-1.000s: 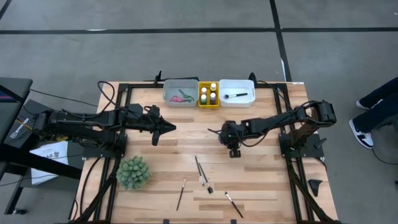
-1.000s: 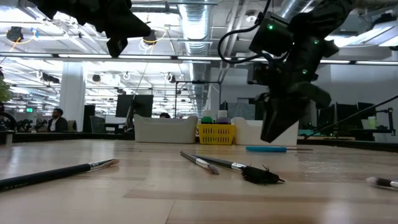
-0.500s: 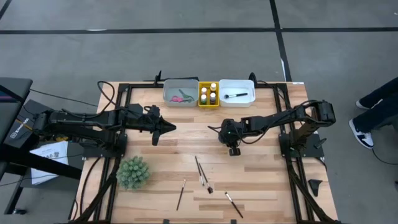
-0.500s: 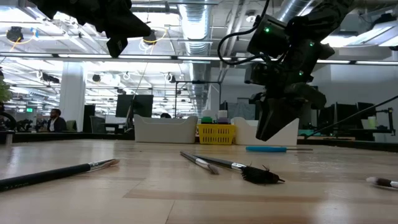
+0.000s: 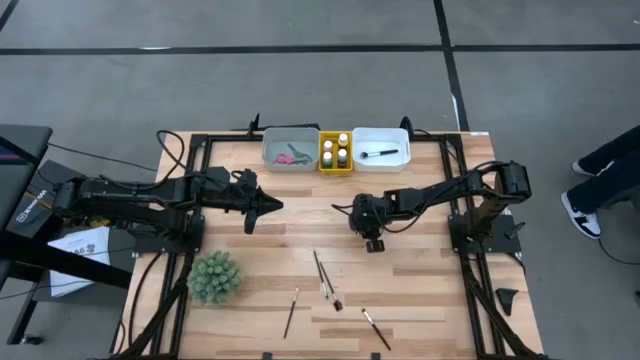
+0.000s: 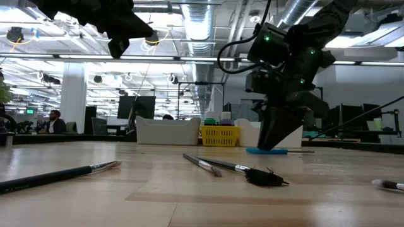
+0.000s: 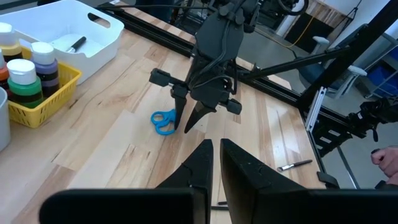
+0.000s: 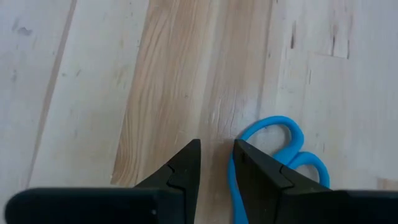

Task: Pick & Place Paint Supplies
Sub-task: Put the blue scissors into the gray bin

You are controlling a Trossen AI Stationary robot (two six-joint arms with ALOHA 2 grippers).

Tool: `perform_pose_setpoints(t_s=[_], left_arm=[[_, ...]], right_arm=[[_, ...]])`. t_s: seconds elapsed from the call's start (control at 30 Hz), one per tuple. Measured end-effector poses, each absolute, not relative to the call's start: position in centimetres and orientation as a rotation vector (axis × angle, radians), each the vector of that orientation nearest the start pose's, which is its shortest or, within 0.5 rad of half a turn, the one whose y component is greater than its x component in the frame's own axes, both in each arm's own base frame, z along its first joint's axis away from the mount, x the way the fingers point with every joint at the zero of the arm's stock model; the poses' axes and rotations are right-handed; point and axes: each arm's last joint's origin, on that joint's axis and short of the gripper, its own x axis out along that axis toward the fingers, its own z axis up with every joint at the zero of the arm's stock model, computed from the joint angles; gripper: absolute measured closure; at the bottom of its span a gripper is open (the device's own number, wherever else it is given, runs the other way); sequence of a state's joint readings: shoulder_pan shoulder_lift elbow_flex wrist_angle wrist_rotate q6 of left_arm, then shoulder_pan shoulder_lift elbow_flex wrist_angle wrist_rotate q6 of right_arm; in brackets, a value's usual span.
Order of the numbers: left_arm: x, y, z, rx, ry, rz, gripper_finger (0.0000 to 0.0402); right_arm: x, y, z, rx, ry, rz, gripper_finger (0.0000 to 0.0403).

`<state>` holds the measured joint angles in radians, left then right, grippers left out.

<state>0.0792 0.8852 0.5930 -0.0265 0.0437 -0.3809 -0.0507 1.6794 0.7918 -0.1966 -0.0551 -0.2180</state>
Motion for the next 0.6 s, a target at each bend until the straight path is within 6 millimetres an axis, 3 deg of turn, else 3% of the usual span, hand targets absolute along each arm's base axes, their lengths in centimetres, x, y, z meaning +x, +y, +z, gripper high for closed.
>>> perform_pose_setpoints(t_s=[0.6], left_arm=[[19.60, 1.44, 26.44, -0.395, 0.308, 0.096, 0.0382]], right_arm=[[29.29, -1.50, 13.22, -0.109, 1.107, 0.060, 0.0310]])
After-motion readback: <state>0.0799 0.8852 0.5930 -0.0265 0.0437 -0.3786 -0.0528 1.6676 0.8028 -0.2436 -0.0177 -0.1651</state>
